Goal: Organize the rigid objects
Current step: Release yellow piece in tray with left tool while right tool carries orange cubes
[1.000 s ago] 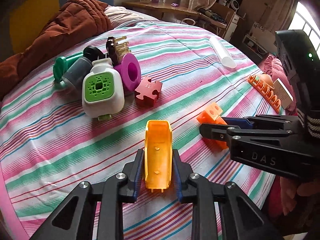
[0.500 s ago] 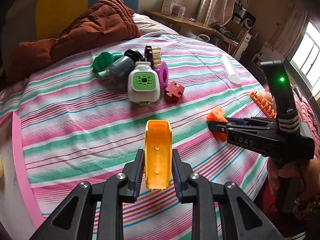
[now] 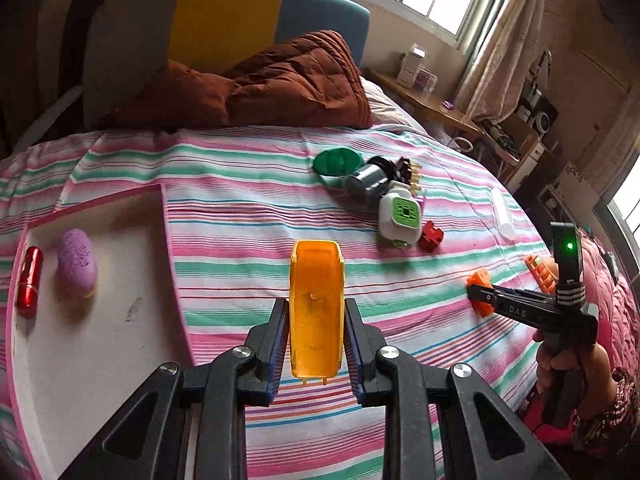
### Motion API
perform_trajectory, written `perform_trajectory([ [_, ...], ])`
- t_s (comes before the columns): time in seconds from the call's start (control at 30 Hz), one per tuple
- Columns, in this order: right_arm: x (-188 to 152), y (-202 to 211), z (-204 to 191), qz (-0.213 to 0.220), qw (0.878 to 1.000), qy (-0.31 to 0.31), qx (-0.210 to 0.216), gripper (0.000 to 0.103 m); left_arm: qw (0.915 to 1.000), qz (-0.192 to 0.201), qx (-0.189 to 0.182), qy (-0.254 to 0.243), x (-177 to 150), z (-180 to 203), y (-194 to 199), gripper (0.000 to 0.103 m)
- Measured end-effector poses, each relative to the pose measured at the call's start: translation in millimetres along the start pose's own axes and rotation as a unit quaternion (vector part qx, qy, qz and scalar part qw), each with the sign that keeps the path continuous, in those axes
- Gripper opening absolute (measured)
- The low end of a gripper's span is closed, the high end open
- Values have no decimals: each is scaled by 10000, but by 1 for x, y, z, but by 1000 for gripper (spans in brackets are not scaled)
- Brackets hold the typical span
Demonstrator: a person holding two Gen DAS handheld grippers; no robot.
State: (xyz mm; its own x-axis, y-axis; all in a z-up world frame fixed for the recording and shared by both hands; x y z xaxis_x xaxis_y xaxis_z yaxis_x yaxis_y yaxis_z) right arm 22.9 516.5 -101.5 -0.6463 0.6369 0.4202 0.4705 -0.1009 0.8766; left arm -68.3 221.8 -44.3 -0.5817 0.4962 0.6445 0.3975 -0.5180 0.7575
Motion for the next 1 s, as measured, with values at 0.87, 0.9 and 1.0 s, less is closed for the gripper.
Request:
perform_trajectory([
  [0.87, -34, 7, -51, 53, 9953, 653, 708, 28, 9665, -258, 1840, 1769, -54, -188, 14, 26],
  [0.9, -33, 6, -51, 42, 9953, 656, 716, 28, 9652, -280, 1905, 1769, -53, -191, 12, 26],
  [1.0, -34, 6, -51, 39, 9952, 676, 704, 28, 9636, -345, 1998, 1744, -50, -200, 6, 26],
])
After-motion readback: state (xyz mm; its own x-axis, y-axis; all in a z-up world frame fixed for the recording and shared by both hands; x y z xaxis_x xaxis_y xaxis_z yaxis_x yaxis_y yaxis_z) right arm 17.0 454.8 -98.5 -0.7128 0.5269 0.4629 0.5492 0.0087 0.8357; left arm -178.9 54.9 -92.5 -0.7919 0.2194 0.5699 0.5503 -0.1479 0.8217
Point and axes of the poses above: each gripper's, at about its wrist camera, not at the fingertips, and y roughly against the way its jaws point, z to its right, x to its top, the point moved 5 cm from there along -y, roughly the way its jaws point, and after that the axes turned 14 degrees about -y, right-handed, at the moved point
